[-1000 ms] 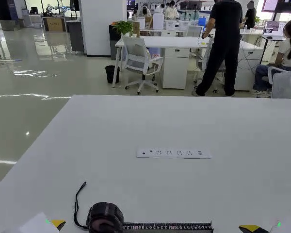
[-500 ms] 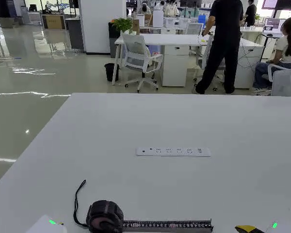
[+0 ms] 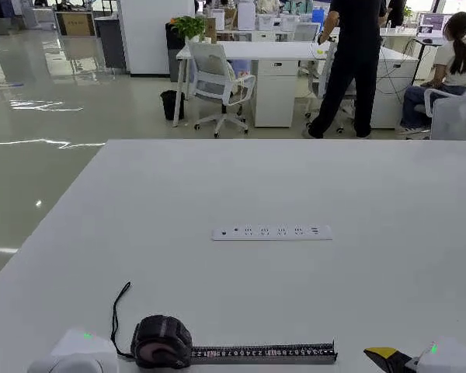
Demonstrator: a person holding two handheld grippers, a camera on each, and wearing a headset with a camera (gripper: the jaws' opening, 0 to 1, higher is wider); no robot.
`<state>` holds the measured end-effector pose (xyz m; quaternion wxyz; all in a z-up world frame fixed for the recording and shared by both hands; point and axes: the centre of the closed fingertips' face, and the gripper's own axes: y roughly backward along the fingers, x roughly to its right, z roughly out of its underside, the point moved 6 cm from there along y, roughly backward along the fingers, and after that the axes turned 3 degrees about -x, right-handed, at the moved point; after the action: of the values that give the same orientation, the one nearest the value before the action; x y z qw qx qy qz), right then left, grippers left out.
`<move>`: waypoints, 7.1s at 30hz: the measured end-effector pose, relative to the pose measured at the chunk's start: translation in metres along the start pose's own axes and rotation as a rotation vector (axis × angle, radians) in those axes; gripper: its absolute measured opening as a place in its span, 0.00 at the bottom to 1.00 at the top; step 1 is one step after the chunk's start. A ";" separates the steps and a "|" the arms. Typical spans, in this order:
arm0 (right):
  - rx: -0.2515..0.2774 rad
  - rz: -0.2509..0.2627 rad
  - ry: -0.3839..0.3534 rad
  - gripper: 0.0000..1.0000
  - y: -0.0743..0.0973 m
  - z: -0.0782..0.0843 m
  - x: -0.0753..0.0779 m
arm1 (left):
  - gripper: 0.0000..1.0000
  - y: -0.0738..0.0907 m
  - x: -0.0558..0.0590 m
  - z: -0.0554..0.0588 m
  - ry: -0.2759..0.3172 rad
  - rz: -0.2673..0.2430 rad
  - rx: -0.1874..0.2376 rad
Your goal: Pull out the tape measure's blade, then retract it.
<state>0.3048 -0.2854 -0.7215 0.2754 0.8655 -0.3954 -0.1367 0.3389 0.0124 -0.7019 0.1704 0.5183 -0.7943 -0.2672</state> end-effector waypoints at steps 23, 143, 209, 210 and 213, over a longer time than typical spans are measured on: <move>-0.024 -0.202 0.167 0.62 -0.025 0.007 0.039 | 0.94 -0.035 0.001 -0.009 0.038 -0.079 -0.025; -0.094 -0.539 0.473 0.15 -0.084 0.015 0.094 | 0.60 -0.096 -0.011 -0.001 0.251 -0.306 -0.129; -0.093 -0.551 0.524 0.14 -0.083 0.003 0.083 | 0.58 -0.096 -0.013 -0.002 0.213 -0.285 -0.208; -0.092 -0.552 0.524 0.14 -0.083 0.003 0.083 | 0.58 -0.096 -0.013 -0.002 0.214 -0.285 -0.208; -0.093 -0.552 0.523 0.14 -0.083 0.003 0.082 | 0.58 -0.096 -0.012 -0.002 0.213 -0.286 -0.207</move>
<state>0.4078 -0.3044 -0.7738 0.3586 0.9317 -0.0573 0.0022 0.4154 -0.0075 -0.7578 0.2660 0.6306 -0.6586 -0.3126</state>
